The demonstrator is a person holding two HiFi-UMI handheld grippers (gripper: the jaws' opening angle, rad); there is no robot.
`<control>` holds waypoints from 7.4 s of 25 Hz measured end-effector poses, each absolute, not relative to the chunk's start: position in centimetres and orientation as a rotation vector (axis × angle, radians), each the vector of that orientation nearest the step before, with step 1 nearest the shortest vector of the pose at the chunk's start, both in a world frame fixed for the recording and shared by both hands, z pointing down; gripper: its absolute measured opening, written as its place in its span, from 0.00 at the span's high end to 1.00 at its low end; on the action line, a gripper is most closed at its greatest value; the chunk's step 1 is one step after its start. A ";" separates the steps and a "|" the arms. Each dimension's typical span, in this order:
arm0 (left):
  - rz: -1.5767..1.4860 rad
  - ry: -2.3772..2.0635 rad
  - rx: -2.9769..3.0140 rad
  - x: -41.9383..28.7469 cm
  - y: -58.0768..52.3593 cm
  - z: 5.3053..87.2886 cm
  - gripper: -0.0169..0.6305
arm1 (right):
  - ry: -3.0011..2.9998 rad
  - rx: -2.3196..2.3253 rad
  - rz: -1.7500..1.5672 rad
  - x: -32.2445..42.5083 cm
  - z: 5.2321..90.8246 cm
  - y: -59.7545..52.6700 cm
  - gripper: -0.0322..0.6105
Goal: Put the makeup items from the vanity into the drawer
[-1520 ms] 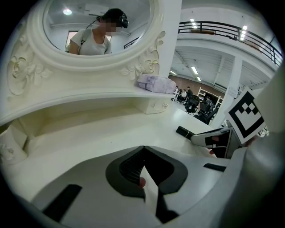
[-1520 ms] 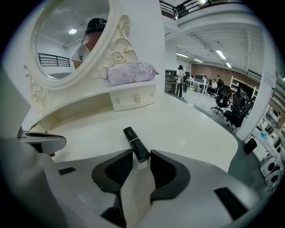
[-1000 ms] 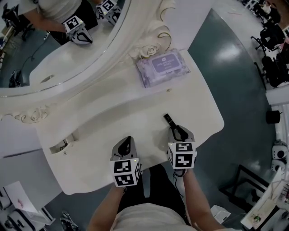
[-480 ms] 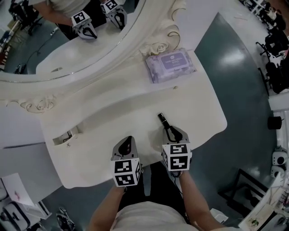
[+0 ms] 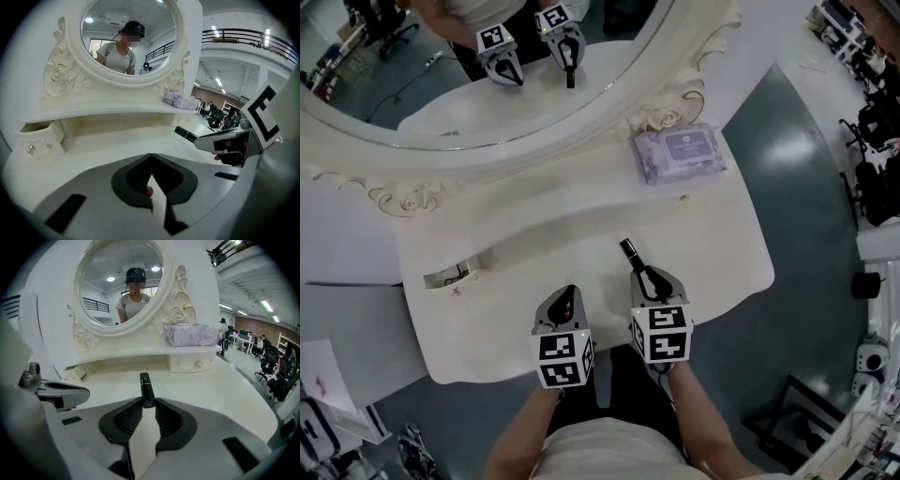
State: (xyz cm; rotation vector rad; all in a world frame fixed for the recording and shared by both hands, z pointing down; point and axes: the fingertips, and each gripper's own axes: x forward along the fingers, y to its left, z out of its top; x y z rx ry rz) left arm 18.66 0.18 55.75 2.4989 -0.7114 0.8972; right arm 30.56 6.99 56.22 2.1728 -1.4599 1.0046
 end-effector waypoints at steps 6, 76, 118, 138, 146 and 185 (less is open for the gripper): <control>0.829 -0.812 2.469 15.8 -2.3 54.5 0.96 | -1.556 2.096 0.947 27.5 54.8 3.6 0.80; 0.430 -1.679 1.860 -14.8 -13.0 52.2 0.96 | -2.127 1.162 0.499 -2.0 51.8 -18.5 0.80; 0.413 -1.648 1.873 -15.5 -11.8 52.5 0.96 | -2.101 1.225 0.555 -2.3 51.8 -16.7 0.78; 0.403 -1.601 1.981 -14.6 -9.0 50.7 0.96 | -2.064 1.417 0.566 0.1 49.5 -12.4 0.88; 0.433 -1.540 2.036 -14.4 -8.8 50.8 0.96 | -2.029 1.503 0.597 1.1 49.4 -10.9 0.92; 0.458 -1.487 2.203 -8.2 -3.5 47.7 0.96 | -2.073 1.831 0.672 8.1 46.3 -0.5 0.92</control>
